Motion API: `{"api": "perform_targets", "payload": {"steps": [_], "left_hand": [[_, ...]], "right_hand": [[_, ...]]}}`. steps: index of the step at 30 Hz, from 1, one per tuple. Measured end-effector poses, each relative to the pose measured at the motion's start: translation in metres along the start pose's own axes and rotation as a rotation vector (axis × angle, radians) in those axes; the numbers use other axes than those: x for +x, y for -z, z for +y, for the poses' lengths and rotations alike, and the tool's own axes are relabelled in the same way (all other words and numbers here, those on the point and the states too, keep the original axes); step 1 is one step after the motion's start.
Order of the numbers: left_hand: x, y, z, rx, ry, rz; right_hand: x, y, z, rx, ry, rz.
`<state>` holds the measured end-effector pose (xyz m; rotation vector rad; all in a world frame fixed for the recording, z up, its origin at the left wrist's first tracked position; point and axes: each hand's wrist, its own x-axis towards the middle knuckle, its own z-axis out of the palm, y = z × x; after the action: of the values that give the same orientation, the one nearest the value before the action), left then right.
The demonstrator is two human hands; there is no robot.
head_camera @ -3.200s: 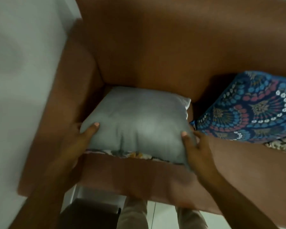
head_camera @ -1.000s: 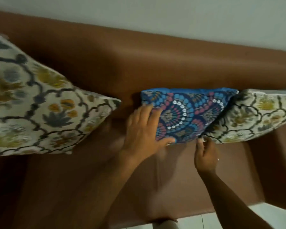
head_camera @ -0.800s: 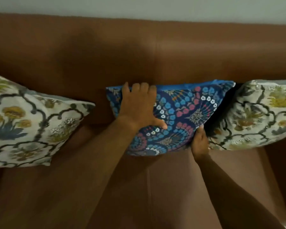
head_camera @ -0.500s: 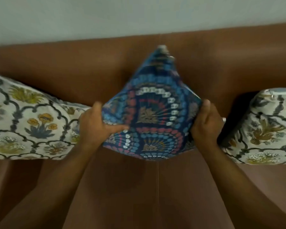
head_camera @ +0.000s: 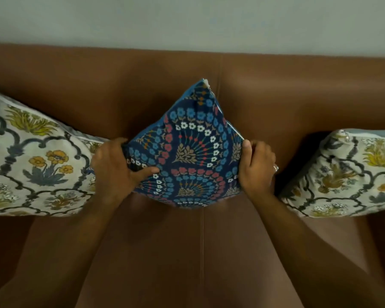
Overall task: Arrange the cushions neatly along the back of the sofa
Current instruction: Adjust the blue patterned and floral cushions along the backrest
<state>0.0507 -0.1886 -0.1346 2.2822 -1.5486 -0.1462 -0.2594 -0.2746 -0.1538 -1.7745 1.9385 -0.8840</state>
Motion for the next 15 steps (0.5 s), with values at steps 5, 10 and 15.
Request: {"api": "perform_targets", "payload": {"steps": [5, 10, 15], "left_hand": [[-0.100, 0.003, 0.033, -0.099, 0.160, 0.018], [-0.158, 0.014, 0.145, -0.321, -0.235, 0.016], [-0.110, -0.058, 0.278, -0.222, -0.566, -0.656]], "right_hand": [[-0.053, 0.062, 0.044, 0.053, -0.149, 0.042], [-0.087, 0.140, 0.114, 0.140, -0.568, 0.252], [-0.050, 0.199, 0.188, 0.058, -0.593, 0.363]]}}
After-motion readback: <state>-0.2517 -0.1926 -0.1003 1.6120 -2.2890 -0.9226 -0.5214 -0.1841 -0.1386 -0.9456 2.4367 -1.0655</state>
